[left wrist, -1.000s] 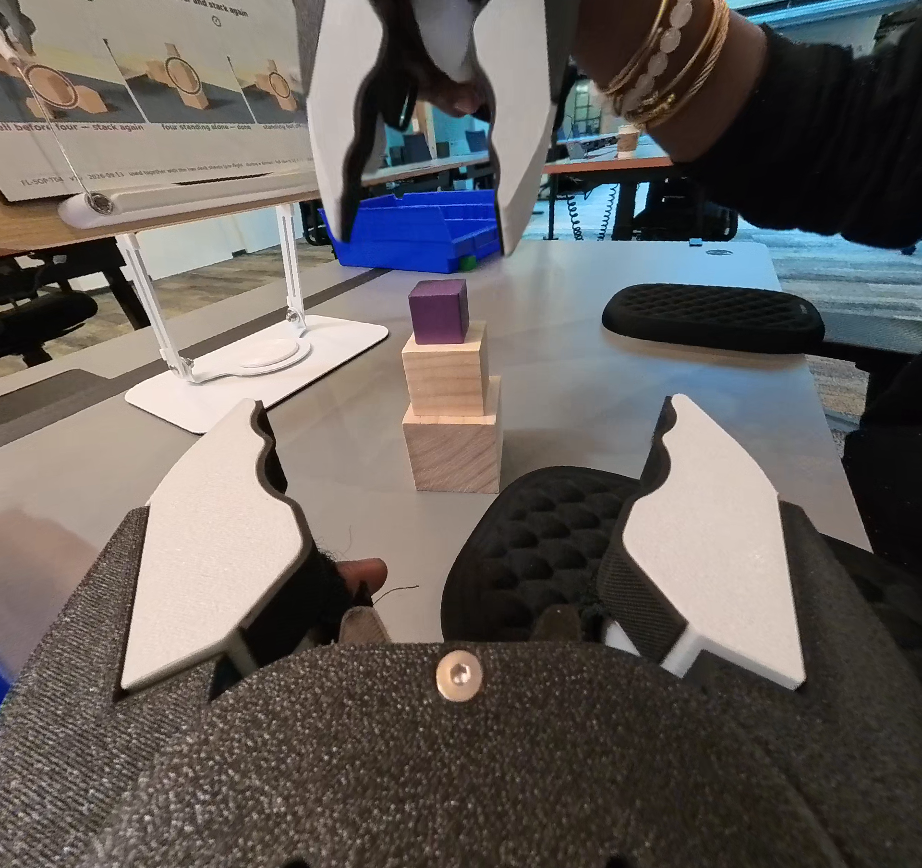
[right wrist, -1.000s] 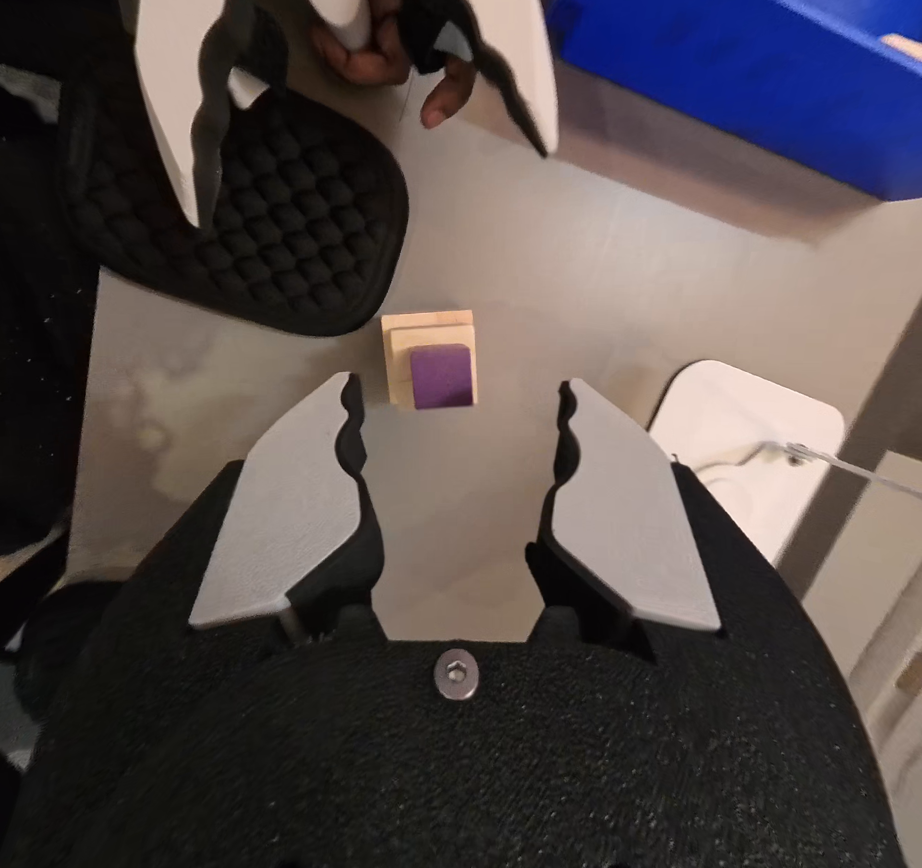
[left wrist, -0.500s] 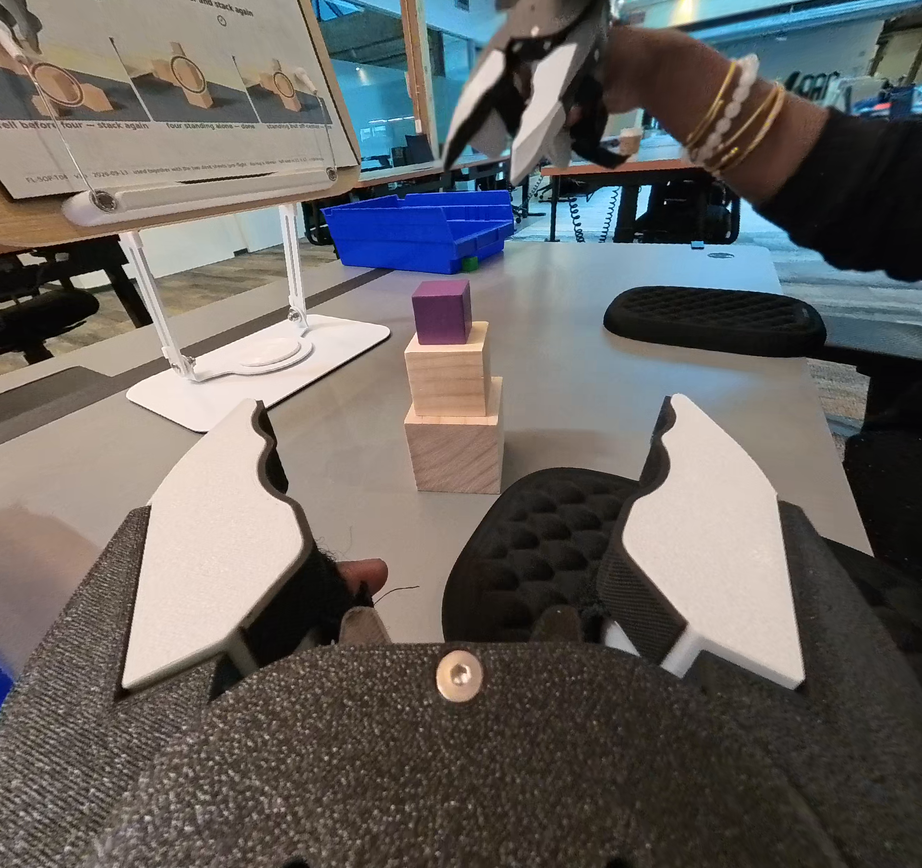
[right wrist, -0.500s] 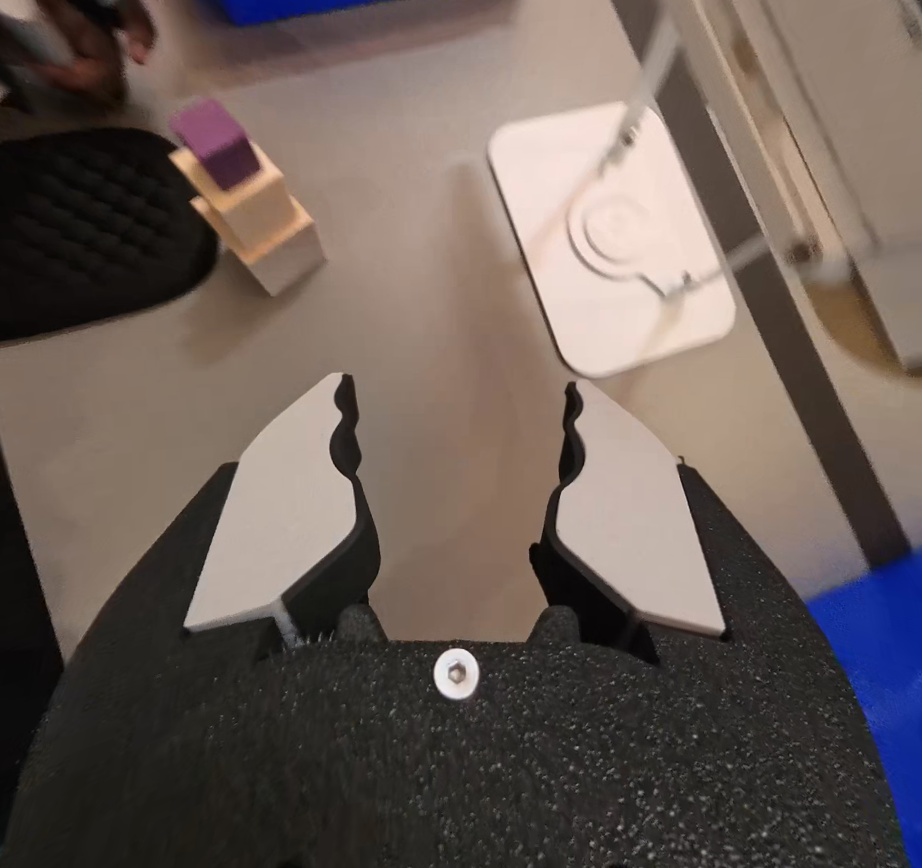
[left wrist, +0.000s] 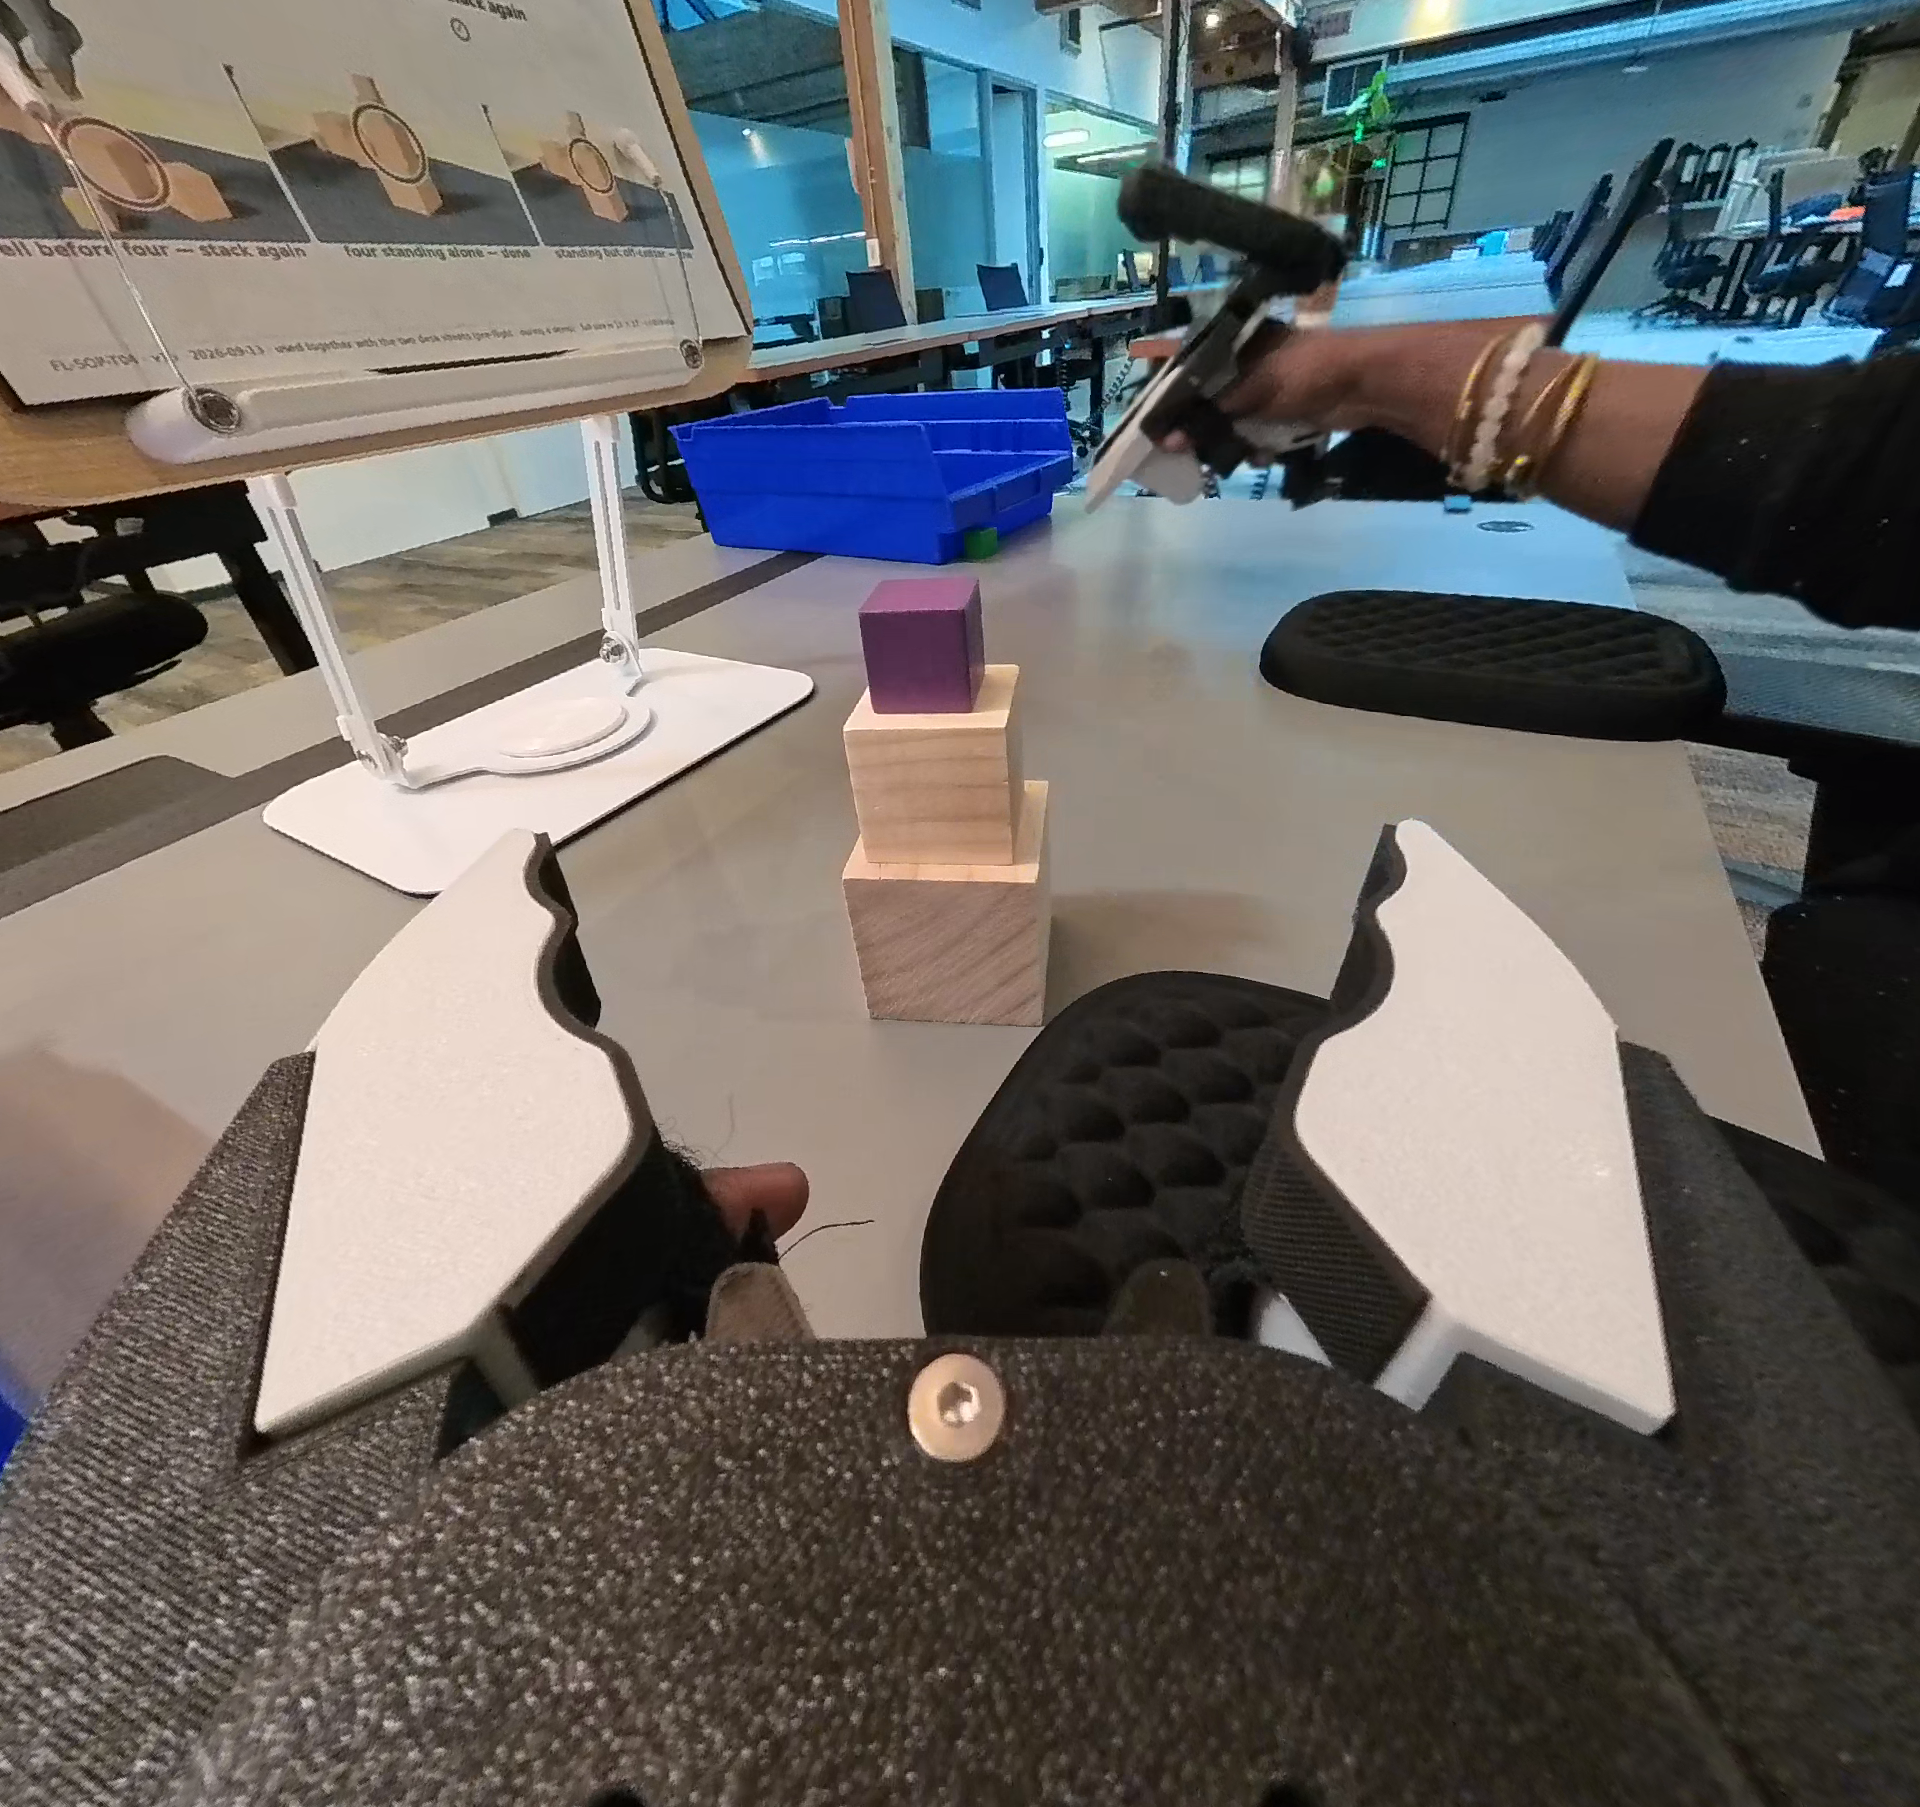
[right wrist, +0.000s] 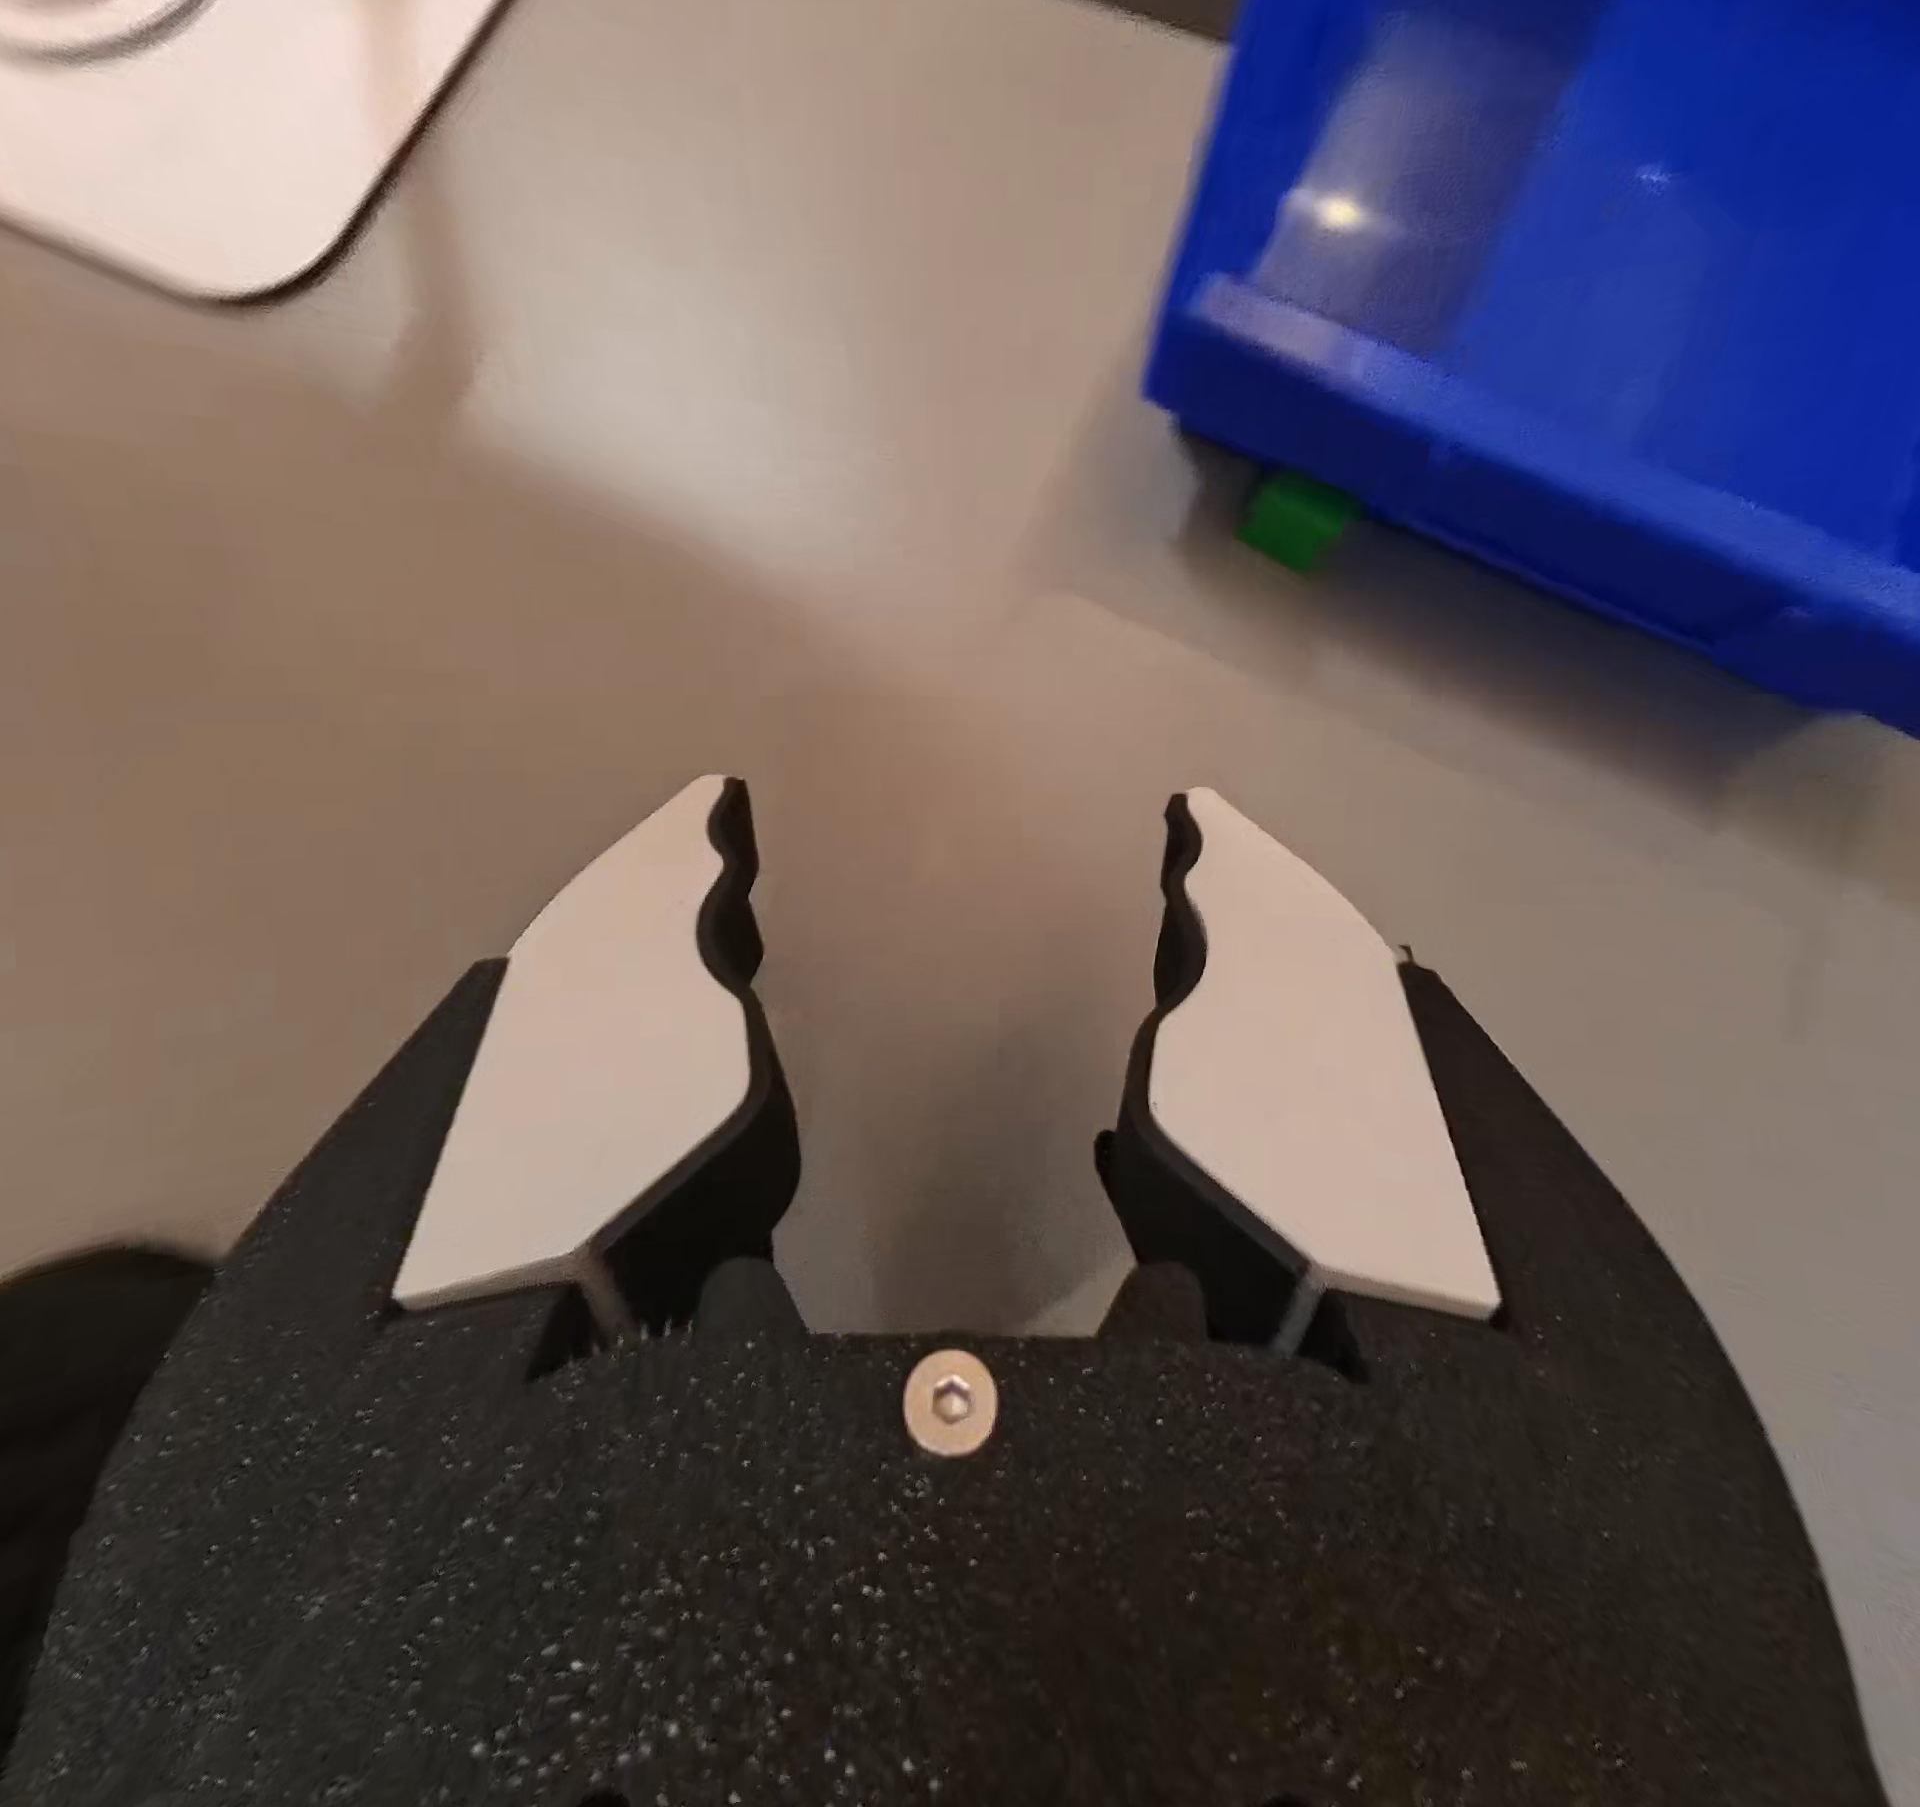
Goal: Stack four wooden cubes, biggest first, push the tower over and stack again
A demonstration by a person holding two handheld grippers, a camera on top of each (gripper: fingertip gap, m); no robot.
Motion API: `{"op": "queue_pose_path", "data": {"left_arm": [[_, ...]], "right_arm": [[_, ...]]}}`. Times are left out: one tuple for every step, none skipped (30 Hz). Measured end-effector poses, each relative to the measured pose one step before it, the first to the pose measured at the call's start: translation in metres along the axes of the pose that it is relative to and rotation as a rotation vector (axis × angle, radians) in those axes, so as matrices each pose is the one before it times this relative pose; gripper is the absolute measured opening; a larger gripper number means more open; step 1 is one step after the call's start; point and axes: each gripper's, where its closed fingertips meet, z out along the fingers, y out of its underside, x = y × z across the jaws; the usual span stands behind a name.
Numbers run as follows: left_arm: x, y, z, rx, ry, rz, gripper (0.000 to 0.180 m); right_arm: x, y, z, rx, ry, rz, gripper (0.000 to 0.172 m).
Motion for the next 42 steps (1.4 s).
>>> {"op": "queue_pose_path", "data": {"left_arm": [[-0.00005,-0.00008,-0.00002,0.0006,-0.0009,0.0002,0.139],[-0.00002,0.00001,-0.00007,0.0006,-0.0011,0.0007,0.139],[0.00014,0.00002,-0.00007,-0.0002,0.0004,0.0000,0.139],[0.00010,-0.00002,-0.00005,0.0001,0.0003,0.0002,0.139],[-0.00001,0.00000,0.00006,0.0000,0.0002,-0.0007,0.139],[-0.00012,-0.00012,-0.00011,0.0003,0.0007,-0.0018,0.139],[-0.00004,-0.00006,-0.00001,0.0006,0.0008,-0.0019,0.139],[-0.00004,-0.00009,-0.00013,0.0009,0.0009,-0.0013,0.138],[-0.00001,-0.00017,-0.00015,0.0014,0.0008,-0.0008,0.138],[0.00000,-0.00022,-0.00010,0.0017,0.0001,-0.0002,0.138],[-0.00003,-0.00011,-0.00008,0.0009,-0.0004,0.0000,0.138],[-0.00002,0.00012,0.00006,-0.0008,0.0008,-0.0005,0.138],[0.00015,0.00019,0.00016,-0.0013,0.0022,-0.0007,0.138],[0.00001,0.00007,0.00000,-0.0004,0.0012,-0.0010,0.138],[0.00004,-0.00013,-0.00009,0.0010,0.0006,-0.0011,0.138],[-0.00004,-0.00017,-0.00015,0.0014,0.0005,-0.0009,0.138],[-0.00010,-0.00007,-0.00006,0.0006,0.0002,-0.0008,0.138],[-0.00009,-0.00003,0.00000,0.0003,0.0000,-0.0008,0.138],[-0.00001,-0.00003,0.00002,0.0002,-0.0001,0.0000,0.138],[0.00007,-0.00003,0.00003,0.0001,-0.0001,0.0008,0.138],[-0.00001,0.00000,0.00000,0.0000,-0.0001,0.0001,0.138],[-0.00004,0.00002,-0.00003,-0.0001,0.0004,-0.0007,0.138],[-0.00006,0.00000,-0.00002,0.0001,0.0002,-0.0007,0.138],[-0.00004,-0.00011,0.00000,0.0008,-0.0007,0.0004,0.138],[0.00005,-0.00012,-0.00011,0.0008,-0.0005,0.0019,0.138],[0.00014,0.00000,0.00004,-0.0002,-0.0002,0.0016,0.138],[0.00001,0.00006,-0.00001,-0.0005,-0.0006,0.0007,0.138],[0.00003,0.00009,0.00003,0.0000,-0.0004,0.0009,0.138],[0.00014,0.00000,0.00004,-0.0002,-0.0003,0.0015,0.138],[0.00012,0.00007,0.00012,-0.0006,0.0005,0.0009,0.138],[0.00008,0.00009,0.00001,-0.0006,0.0010,-0.0005,0.138],[-0.00001,0.00000,0.00006,0.0001,0.0001,-0.0008,0.138],[-0.00005,-0.00008,-0.00004,0.0006,-0.0002,-0.0004,0.138],[-0.00015,-0.00008,-0.00012,0.0007,-0.0006,-0.0006,0.138],[0.00000,0.00000,0.00006,0.0000,0.0004,-0.0004,0.137],[0.00012,0.00009,0.00001,-0.0006,0.0012,-0.0005,0.138],[-0.00004,0.00002,0.00011,-0.0008,0.0009,-0.0015,0.138],[-0.00006,0.00010,0.00006,-0.0007,0.0003,-0.0009,0.138],[-0.00018,0.00005,0.00011,-0.0004,-0.0012,0.0000,0.137],[-0.00010,0.00003,0.00000,-0.0003,-0.0014,0.0008,0.137],[0.00024,0.00011,0.00012,-0.0010,0.0005,0.0011,0.137],[0.00004,0.00027,0.00019,-0.0020,0.0010,-0.0007,0.137]], "right_arm": [[0.00976,-0.00173,0.00534,0.0266,0.0246,0.0415,0.072],[0.00803,-0.00233,0.00619,0.0229,0.0188,0.0423,0.071],[0.00825,-0.00263,0.00642,0.0207,0.0277,0.0432,0.071],[0.00793,-0.00331,0.00658,0.0213,0.0379,0.0373,0.070],[0.00593,-0.00298,0.00636,0.0144,0.0349,0.0192,0.069],[0.00767,-0.00356,0.00580,0.0159,0.0528,0.0192,0.067],[0.00511,-0.00427,0.00587,0.0237,0.0417,0.0148,0.064],[0.00203,-0.00376,0.00611,0.0202,0.0218,0.0195,0.060],[0.00198,-0.00269,0.00559,0.0065,0.0202,0.0263,0.057],[0.00177,-0.00299,0.00490,0.0062,0.0189,0.0159,0.054],[0.00202,-0.00255,0.00460,0.0038,0.0216,0.0112,0.053],[0.00109,-0.00097,0.00475,-0.0085,0.0169,0.0057,0.053],[-0.00068,0.00059,0.00490,-0.0184,0.0043,0.0034,0.052],[-0.00161,0.00101,0.00449,-0.0200,-0.0013,0.0016,0.053],[-0.00028,-0.00015,0.00357,-0.0129,0.0075,-0.0011,0.053],[0.00073,-0.00154,0.00264,-0.0014,0.0140,-0.0025,0.053],[0.00039,-0.00019,0.00257,-0.0089,0.0095,-0.0009,0.051],[0.00058,0.00095,0.00281,-0.0151,0.0071,0.0080,0.051],[-0.00040,0.00019,0.00275,-0.0078,-0.0007,0.0100,0.050],[-0.00048,0.00051,0.00226,-0.0085,-0.0039,0.0068,0.048],[0.00022,-0.00011,0.00198,-0.0035,0.0006,0.0085,0.048],[-0.00040,-0.00057,0.00168,-0.0007,-0.0020,0.0055,0.048],[-0.00057,0.00001,0.00156,-0.0039,-0.0006,-0.0009,0.044],[-0.00077,0.00050,0.00157,-0.0055,-0.0005,-0.0063,0.041],[-0.00038,0.00077,0.00163,-0.0044,0.0033,-0.0102,0.038],[0.00037,0.00094,0.00142,-0.0022,0.0078,-0.0084,0.034],[0.00157,0.00051,0.00128,0.0027,0.0128,-0.0049,0.025],[0.00091,-0.00022,0.00090,0.0077,0.0048,-0.0002,0.022],[0.00004,-0.00037,0.00018,0.0061,-0.0036,0.0056,0.022],[-0.00038,-0.00003,0.00015,0.0008,-0.0064,0.0020,0.022],[-0.00045,0.00039,-0.00018,-0.0014,-0.0067,-0.0044,0.022],[-0.00054,0.00120,-0.00107,-0.0056,-0.0059,-0.0099,0.022],[-0.00149,0.00161,-0.00194,-0.0078,-0.0128,-0.0062,0.022],[-0.00302,0.00155,-0.00272,-0.0036,-0.0215,-0.0049,0.022],[-0.00289,0.00149,-0.00375,-0.0016,-0.0196,-0.0100,0.022],[-0.00258,0.00211,-0.00454,-0.0013,-0.0155,-0.0172,0.022],[-0.00311,0.00283,-0.00493,-0.0022,-0.0188,-0.0192,0.022],[-0.00424,0.00309,-0.00544,-0.0004,-0.0254,-0.0115,0.022],[-0.00536,0.00310,-0.00616,0.0021,-0.0309,-0.0084,0.021],[-0.00517,0.00321,-0.00709,0.0000,-0.0241,-0.0101,0.022],[-0.00563,0.00172,-0.00826,0.0102,-0.0193,-0.0145,0.021],[-0.00696,0.00039,-0.00883,0.0127,-0.0216,-0.0193,0.021]]}}
